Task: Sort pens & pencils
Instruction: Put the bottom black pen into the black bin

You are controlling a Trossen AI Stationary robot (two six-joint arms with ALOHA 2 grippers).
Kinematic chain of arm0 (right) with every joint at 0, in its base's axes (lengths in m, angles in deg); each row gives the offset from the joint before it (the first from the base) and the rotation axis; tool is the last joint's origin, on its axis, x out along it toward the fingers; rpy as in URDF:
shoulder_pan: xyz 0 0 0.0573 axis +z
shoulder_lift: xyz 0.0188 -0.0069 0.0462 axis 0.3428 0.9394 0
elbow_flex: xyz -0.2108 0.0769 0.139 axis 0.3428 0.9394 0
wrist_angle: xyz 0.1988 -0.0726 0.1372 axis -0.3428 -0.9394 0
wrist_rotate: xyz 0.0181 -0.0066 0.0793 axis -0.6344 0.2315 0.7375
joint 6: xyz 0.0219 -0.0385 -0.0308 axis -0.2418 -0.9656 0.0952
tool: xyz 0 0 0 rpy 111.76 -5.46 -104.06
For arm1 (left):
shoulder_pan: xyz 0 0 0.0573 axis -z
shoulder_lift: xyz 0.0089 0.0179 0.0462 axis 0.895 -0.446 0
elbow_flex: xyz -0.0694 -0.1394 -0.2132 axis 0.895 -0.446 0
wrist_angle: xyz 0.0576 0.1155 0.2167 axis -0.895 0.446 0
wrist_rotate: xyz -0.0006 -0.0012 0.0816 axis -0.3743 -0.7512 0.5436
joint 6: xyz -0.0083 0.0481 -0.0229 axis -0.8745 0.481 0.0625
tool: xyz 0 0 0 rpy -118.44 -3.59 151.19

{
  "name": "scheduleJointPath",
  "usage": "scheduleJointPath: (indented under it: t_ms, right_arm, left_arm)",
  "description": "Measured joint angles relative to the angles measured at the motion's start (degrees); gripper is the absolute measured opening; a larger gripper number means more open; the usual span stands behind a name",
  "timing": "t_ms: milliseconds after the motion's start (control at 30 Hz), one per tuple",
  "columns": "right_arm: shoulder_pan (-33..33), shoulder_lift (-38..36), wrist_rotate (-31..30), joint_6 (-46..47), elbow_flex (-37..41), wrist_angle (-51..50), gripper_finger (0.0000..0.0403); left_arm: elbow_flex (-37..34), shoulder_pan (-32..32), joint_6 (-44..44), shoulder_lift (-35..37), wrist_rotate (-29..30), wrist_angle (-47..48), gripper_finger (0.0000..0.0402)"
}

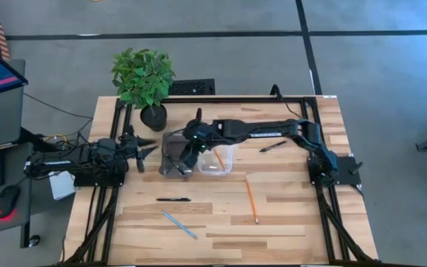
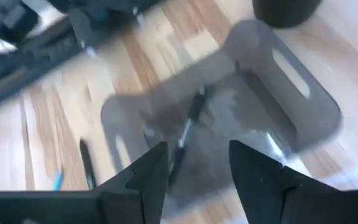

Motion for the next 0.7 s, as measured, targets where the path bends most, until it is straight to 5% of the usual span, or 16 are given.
scheduleJointPath:
  t_ms: [133, 233, 467, 700]
  right_arm:
    - [2.13, -4.21, -5.70, -1.00, 0.08, -9.28, 0.0192]
    - [4.17, -6.93, -13.89, 1.18, 0.06, -18.57, 0.0189]
    - [12.82, -12.28, -31.43, 8.98, 0.36, -37.86, 0.0187]
    - [17.68, -22.44, -41.13, 19.32, 13.72, -39.50, 0.0186]
  left_arm:
    - [1.10, 0.01, -1.26, 0.00, -19.01, -0.79, 0.0086]
    - [1.14, 0.02, -1.16, 0.00, -26.94, -2.21, 0.0086]
    - [1.14, 0.02, -5.70, 0.00, -24.23, -2.99, 0.0086]
    - [1.14, 0.02, -5.69, -0.13, -18.51, -3.00, 0.0086]
